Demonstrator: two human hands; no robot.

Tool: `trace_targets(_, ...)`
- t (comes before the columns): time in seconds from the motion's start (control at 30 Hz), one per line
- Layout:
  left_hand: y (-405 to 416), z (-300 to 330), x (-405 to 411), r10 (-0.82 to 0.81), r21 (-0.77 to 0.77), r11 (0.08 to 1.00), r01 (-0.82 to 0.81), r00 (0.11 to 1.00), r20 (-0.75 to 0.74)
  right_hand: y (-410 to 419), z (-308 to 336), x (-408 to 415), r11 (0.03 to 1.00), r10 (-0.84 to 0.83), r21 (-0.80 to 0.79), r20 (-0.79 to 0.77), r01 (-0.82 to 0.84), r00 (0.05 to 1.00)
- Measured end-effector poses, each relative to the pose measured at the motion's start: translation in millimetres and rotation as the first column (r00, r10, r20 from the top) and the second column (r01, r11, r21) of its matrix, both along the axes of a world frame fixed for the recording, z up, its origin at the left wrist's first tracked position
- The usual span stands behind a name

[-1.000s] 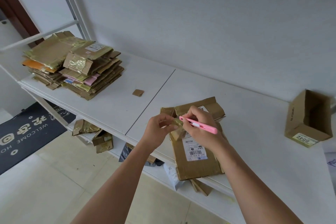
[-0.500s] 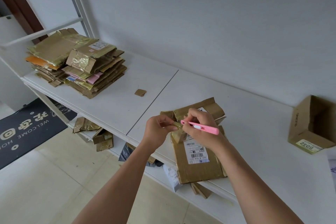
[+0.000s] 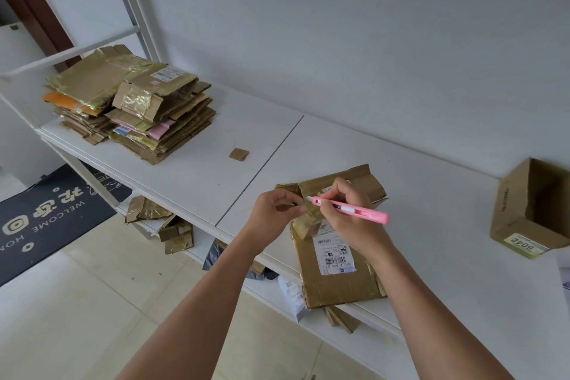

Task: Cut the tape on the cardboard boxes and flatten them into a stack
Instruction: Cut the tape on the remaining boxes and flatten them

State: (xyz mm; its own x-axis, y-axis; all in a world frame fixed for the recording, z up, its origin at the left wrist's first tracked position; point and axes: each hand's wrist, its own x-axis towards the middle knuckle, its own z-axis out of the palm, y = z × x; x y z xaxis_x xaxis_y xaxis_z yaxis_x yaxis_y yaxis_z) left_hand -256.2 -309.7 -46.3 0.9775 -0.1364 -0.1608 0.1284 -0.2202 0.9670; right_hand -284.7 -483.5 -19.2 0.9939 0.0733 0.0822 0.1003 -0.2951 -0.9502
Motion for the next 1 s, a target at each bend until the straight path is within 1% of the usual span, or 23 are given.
trace_targets(0.13,-2,4,2,0.023,0.012,1.0,-0.023,0.999,-0.029,2,1,1,0.999,0.01,-0.043,0.006,-0.01,1.0)
trace_targets(0.27,-6,4,1,0.053,0.011,0.999,-0.052,0.997,-0.058,2,3,-2,0.999,0.012,-0.044,0.011,-0.011,1.0)
trace_targets(0.4,-5,1,0,0.059,0.017,0.998,-0.058,0.997,-0.05,2,3,-4,0.999,0.004,-0.042,0.017,-0.003,1.0)
trace_targets(0.53,-4,0,0,0.059,0.04,0.998,-0.058,0.998,-0.034,4,4,-5,0.995,0.035,-0.097,0.027,-0.032,0.999)
trace_targets(0.63,-2,-3,0,0.048,0.04,0.998,-0.047,0.998,-0.028,4,4,-4,0.993,0.05,-0.11,0.022,-0.048,0.998)
trace_targets(0.9,-1,-6,1,0.028,-0.002,1.0,-0.028,0.998,-0.059,-2,-4,-3,0.996,0.052,-0.067,-0.022,-0.054,0.998)
trace_targets(1.0,-1,-5,-1,0.012,-0.003,1.0,-0.012,0.998,-0.065,-6,-7,-1,0.998,0.067,-0.018,-0.034,-0.068,0.997)
